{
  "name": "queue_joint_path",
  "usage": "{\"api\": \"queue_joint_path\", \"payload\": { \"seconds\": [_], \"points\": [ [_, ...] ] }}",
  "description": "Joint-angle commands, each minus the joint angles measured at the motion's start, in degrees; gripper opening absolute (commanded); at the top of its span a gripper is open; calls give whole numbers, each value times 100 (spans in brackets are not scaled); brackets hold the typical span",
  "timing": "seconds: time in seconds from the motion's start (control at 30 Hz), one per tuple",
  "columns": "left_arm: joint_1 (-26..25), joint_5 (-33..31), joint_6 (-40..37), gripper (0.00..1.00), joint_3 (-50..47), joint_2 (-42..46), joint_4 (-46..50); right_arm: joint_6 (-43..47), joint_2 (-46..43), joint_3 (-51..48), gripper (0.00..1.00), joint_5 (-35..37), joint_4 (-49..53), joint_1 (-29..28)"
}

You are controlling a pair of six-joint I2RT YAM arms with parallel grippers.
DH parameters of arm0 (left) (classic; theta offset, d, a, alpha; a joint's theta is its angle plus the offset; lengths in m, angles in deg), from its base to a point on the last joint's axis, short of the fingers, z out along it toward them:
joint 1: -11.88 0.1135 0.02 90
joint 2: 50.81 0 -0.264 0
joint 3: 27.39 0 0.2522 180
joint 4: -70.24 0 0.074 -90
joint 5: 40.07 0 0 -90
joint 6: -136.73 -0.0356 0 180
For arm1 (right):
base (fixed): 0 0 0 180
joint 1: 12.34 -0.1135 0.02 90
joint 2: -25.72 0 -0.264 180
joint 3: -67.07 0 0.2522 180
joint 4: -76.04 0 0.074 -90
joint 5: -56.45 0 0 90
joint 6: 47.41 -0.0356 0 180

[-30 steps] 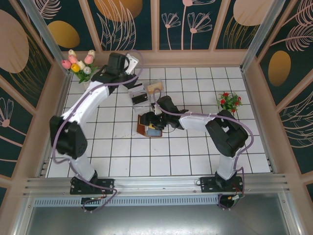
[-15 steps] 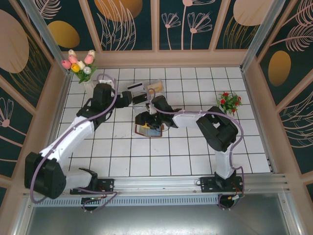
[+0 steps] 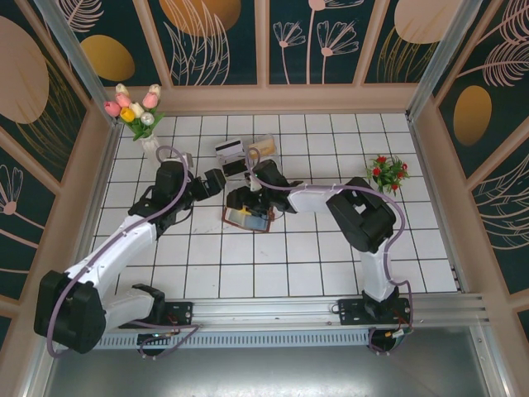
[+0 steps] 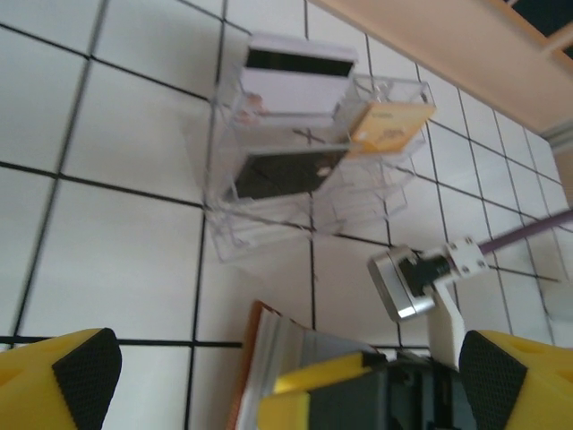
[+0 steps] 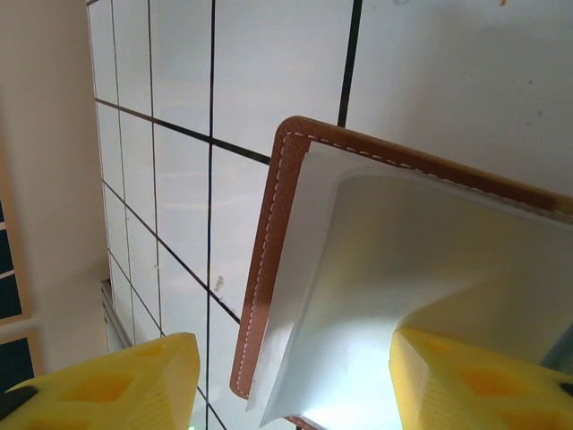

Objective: Take the credit cards out of the card holder

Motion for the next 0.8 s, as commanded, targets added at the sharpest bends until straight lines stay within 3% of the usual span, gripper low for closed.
{"api": "queue_joint_path", "payload": {
  "seconds": [0.0, 0.2, 0.53, 0.77],
  "points": [
    [14, 647, 160, 98, -87, -212, -84, 21, 142, 239, 59, 60, 160, 80],
    [9, 700, 204, 91, -244, -349, -146, 167, 110, 468, 53, 52, 315, 184],
    [9, 606, 62, 62, -564, -557, -215, 197, 298, 556, 46, -68, 334, 239],
    [9, 1308, -285, 58, -739, -1076, -604, 159, 320, 615, 45, -156, 335, 268]
  ]
}}
